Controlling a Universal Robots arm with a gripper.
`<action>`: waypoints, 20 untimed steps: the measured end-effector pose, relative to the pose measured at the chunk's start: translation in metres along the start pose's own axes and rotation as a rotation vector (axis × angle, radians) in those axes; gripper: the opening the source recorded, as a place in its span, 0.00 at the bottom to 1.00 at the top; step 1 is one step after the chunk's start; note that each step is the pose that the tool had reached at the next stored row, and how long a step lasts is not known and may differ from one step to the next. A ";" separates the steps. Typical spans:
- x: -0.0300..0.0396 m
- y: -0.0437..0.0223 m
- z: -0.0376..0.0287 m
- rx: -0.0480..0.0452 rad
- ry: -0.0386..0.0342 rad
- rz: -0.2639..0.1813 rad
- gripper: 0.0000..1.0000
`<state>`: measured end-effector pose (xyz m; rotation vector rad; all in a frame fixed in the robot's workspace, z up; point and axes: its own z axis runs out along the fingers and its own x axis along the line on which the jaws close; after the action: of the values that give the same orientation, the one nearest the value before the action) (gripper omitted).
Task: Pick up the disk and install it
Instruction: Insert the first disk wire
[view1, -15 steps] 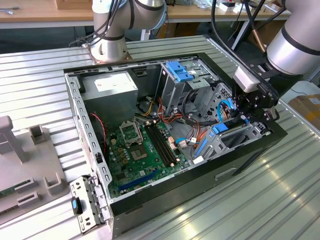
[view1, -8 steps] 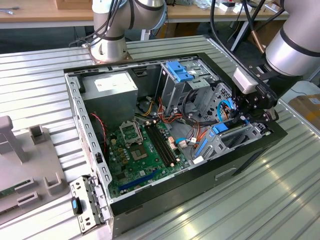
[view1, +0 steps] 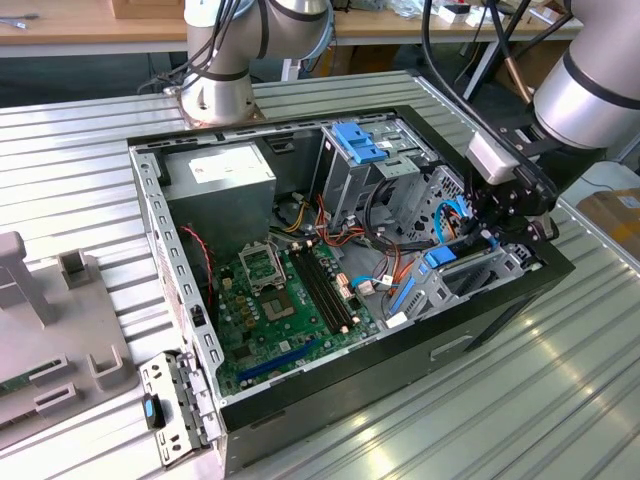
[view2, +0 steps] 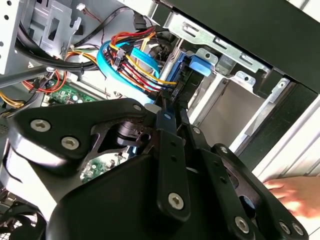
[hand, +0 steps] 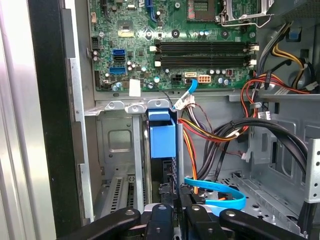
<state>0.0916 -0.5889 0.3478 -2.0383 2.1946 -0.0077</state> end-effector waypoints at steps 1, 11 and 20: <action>0.0000 0.0000 0.0000 0.0001 0.0000 0.000 0.16; 0.0000 0.0000 0.0001 -0.0047 0.0003 0.001 0.16; -0.0006 -0.0032 0.0005 -0.0141 0.0167 0.001 0.16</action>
<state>0.0949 -0.5886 0.3477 -2.0516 2.2121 -0.0092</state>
